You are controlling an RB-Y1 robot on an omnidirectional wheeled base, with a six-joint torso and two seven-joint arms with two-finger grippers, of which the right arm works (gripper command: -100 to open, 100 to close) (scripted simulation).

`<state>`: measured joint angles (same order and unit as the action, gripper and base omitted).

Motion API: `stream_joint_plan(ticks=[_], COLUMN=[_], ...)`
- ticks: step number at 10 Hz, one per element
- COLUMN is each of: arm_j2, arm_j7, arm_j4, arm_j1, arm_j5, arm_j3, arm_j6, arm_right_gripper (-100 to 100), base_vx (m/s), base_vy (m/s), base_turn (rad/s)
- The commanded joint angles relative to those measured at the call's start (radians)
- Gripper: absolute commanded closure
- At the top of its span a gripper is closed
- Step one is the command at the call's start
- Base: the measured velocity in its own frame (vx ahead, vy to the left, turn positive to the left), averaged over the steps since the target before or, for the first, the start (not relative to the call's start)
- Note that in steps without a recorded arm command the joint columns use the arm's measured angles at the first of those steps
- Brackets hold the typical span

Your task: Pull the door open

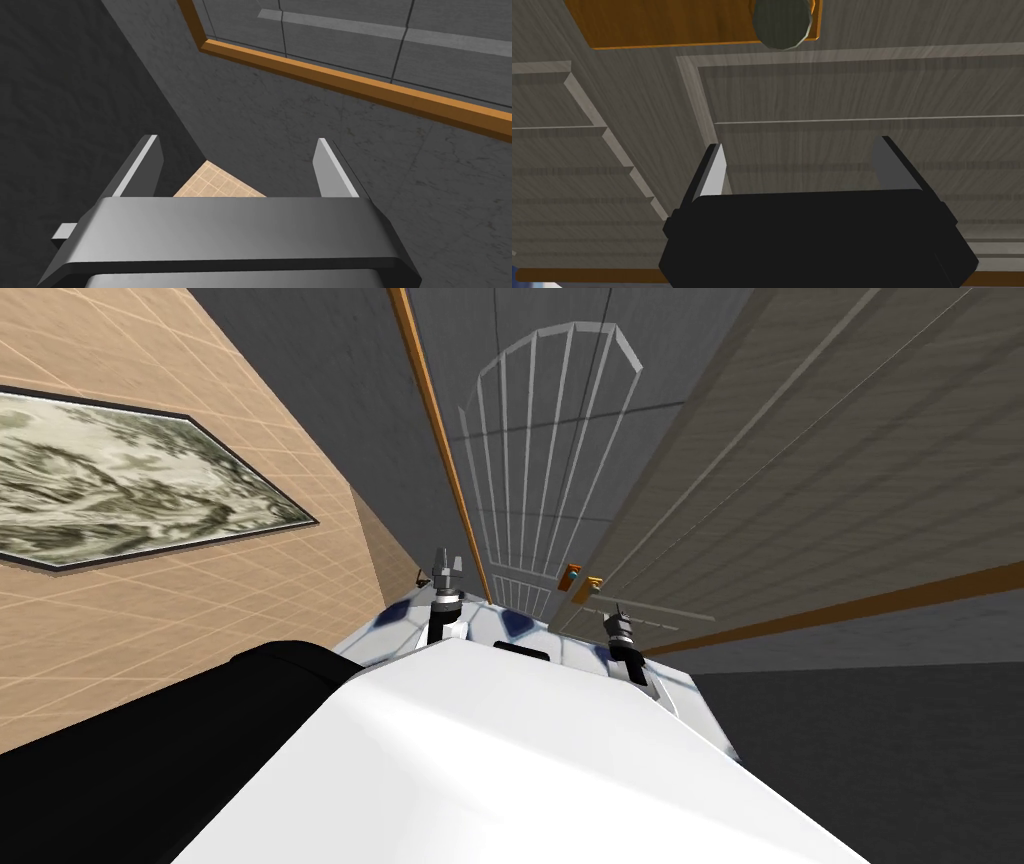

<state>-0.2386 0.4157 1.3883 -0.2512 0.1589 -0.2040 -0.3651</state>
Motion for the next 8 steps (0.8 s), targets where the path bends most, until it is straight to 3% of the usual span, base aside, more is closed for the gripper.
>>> stream_joint_plan(ticks=[1,5,6,7,8], arm_j2=[-0.002,0.011,0.011,0.011,0.011], arm_j7=[-0.004,-0.01,-0.01,-0.01,-0.01], arm_j4=[-0.004,-0.002,0.0,0.0,0.0], arm_j1=[0.006,0.045,0.033,0.033,0.033], arm_j5=[-0.003,-0.001,-0.001,-0.001,-0.001], arm_j3=[-0.009,0.012,0.007,0.007,0.007], arm_j6=[0.01,0.004,0.006,0.006,0.006], arm_right_gripper=[-100,-100,-100,100,100], base_vx=[0.143,0.203,0.11,-0.014,-0.039], base_vy=[-0.135,0.027,0.036,-0.003,-0.012], base_turn=[0.028,0.097,0.033,-0.031,0.009])
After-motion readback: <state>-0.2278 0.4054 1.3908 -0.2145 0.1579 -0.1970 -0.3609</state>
